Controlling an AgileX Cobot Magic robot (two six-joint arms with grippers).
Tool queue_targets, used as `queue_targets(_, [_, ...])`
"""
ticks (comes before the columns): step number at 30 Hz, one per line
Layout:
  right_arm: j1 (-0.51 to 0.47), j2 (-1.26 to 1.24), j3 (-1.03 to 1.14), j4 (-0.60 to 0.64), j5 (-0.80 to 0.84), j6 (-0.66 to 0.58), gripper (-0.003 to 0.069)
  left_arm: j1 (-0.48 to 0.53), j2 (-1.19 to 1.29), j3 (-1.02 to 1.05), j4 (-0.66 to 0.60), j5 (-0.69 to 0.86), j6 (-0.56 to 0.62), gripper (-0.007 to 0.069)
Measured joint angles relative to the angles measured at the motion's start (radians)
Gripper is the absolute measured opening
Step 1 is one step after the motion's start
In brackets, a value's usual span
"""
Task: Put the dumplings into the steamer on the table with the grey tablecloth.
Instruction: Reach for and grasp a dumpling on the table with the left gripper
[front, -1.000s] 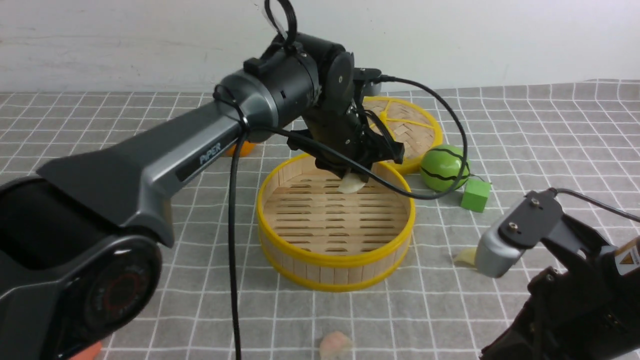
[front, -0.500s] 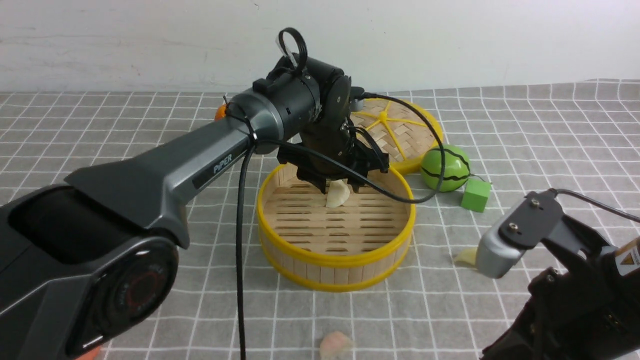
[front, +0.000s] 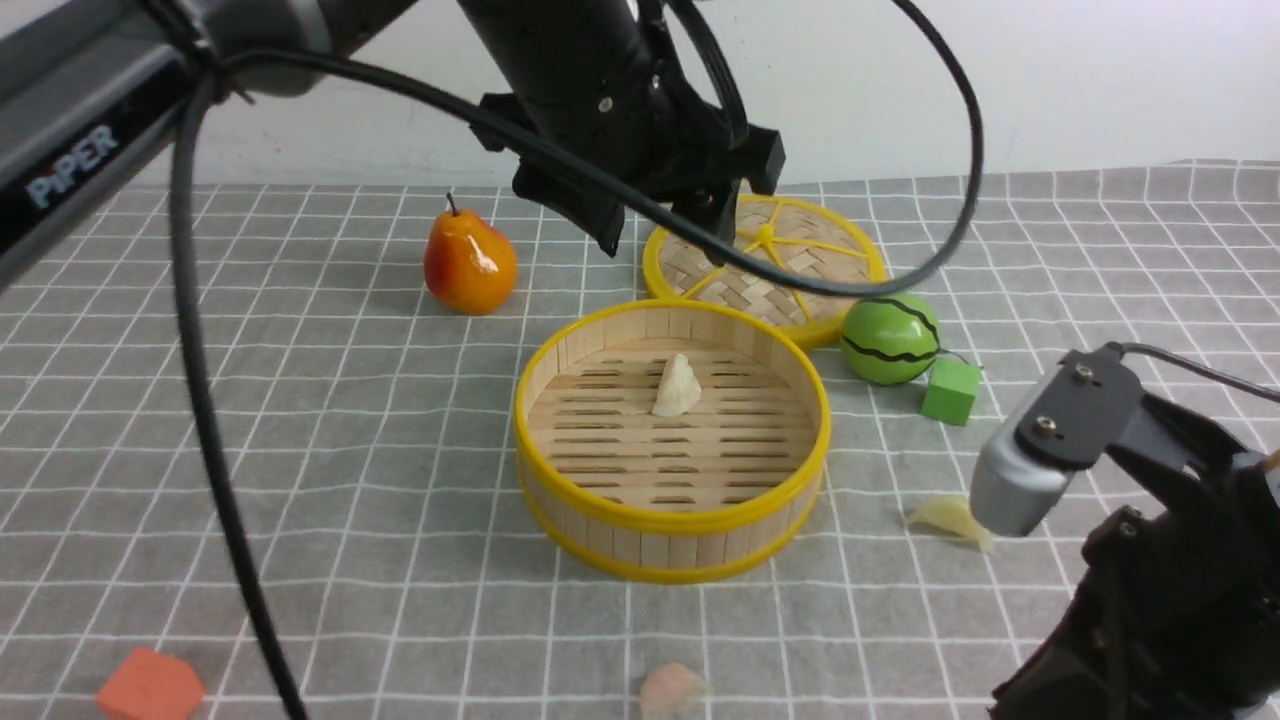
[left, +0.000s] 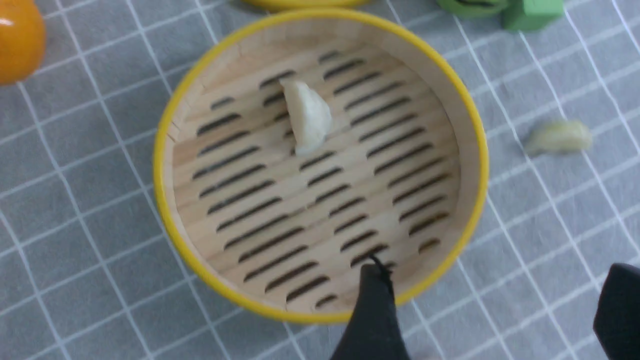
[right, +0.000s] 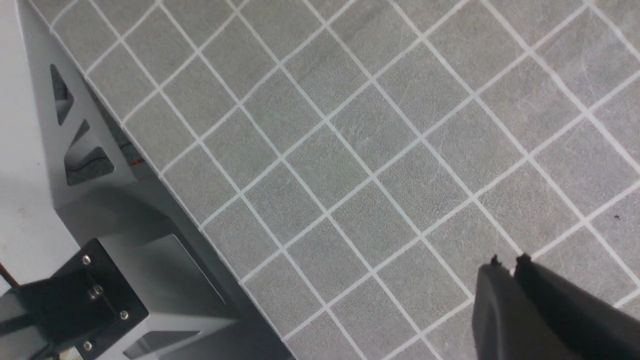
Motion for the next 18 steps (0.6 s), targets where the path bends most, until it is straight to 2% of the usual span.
queue_targets(5, [0.000, -0.051, -0.004, -0.035, 0.015, 0.000, 0.0042, -0.069, -0.077, 0.197, 0.054, 0.002, 0.033, 0.0521])
queue_targets(6, [0.000, -0.079, -0.004, -0.058, 0.019, 0.002, 0.0044, -0.087, -0.094, 0.287, 0.060, 0.002, 0.033, 0.0519])
queue_targets(11, [0.000, -0.131, -0.004, -0.091, 0.019, 0.043, 0.0051, -0.107, -0.106, 0.492, 0.027, -0.005, 0.044, 0.0519])
queue_targets(18, [0.000, -0.136, -0.004, -0.095, 0.012, 0.053, 0.0059, -0.108, -0.106, 0.700, -0.087, -0.218, 0.138, 0.0519])
